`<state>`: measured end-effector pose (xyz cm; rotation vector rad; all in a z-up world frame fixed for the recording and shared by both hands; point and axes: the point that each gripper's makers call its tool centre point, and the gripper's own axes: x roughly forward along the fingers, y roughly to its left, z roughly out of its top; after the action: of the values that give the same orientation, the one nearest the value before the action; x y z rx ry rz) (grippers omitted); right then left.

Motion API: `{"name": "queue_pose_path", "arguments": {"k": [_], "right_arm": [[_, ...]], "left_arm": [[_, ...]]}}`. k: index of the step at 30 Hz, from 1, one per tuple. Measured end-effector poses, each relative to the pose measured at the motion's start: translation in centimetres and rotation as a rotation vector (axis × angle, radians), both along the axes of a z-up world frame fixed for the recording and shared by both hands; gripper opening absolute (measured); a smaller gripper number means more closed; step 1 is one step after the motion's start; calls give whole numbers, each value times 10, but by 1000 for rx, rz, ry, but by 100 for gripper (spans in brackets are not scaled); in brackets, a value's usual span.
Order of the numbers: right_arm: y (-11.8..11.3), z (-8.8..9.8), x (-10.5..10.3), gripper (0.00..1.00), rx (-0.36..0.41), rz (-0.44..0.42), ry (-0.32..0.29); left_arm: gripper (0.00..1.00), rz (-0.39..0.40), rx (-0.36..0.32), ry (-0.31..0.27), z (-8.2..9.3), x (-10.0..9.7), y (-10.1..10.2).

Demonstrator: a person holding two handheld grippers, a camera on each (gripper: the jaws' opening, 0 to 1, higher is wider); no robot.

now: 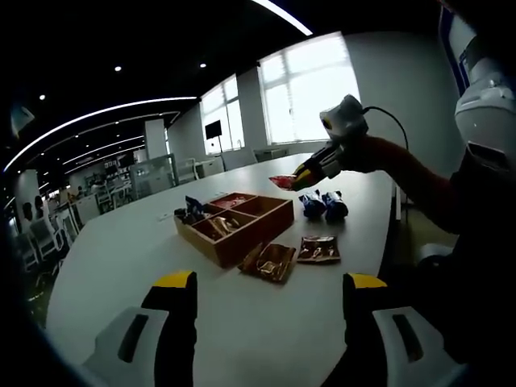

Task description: Pick up the scattered marshmallows, QQ candies, Oreo cookies, and mixed nuts on the table and sort them into separate containers

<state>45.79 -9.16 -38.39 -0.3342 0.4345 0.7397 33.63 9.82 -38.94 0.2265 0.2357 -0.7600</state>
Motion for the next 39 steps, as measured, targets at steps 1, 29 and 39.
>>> {"name": "queue_pose_path", "arguments": {"k": [1,29,39], "right_arm": [[1,1,1,8,1,1,-2],[6,18,44,8,-25,-9,-30],[4,15,65,8,-53,-33,-21]], "left_arm": [[77,0,2,0,0,0,0],[78,13,13,2,-1,3,5],[78,13,11,3,-2,2,4]]}}
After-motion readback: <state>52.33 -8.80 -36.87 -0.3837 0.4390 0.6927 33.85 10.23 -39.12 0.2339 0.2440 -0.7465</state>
